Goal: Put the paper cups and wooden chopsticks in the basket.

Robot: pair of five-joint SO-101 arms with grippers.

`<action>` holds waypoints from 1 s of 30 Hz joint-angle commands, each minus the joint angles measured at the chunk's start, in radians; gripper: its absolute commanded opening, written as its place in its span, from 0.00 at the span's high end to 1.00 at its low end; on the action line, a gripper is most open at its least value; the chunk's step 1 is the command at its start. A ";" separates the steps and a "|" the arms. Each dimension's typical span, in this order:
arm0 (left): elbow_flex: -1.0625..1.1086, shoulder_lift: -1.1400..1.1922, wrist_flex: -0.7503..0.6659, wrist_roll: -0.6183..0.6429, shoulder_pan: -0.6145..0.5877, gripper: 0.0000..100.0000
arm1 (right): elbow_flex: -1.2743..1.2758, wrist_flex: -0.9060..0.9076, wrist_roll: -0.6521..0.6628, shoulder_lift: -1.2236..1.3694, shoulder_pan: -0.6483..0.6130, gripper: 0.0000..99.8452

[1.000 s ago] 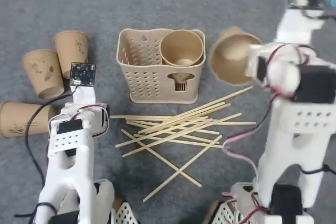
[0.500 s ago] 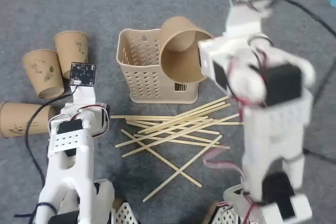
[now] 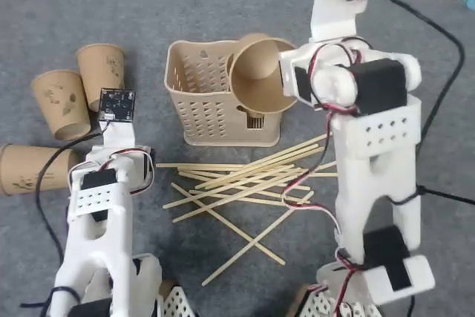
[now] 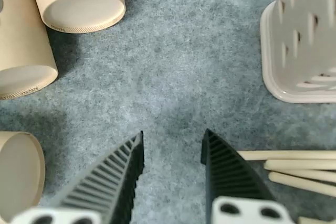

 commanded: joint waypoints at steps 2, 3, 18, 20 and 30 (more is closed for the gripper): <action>-0.036 -0.005 0.003 -0.014 0.000 0.83 | -0.038 -0.022 0.026 0.067 0.021 0.99; -0.036 -0.005 0.003 -0.014 0.000 0.83 | -0.040 -0.022 0.026 0.077 0.021 0.99; -0.036 -0.005 0.003 -0.014 0.000 0.83 | -0.147 -0.012 0.017 0.004 0.015 0.71; -0.036 -0.005 0.003 -0.014 0.000 0.83 | -0.157 -0.012 0.017 -0.048 0.013 0.72; -0.036 -0.005 0.003 -0.014 0.000 0.83 | -0.038 0.058 0.020 -0.328 -0.074 0.98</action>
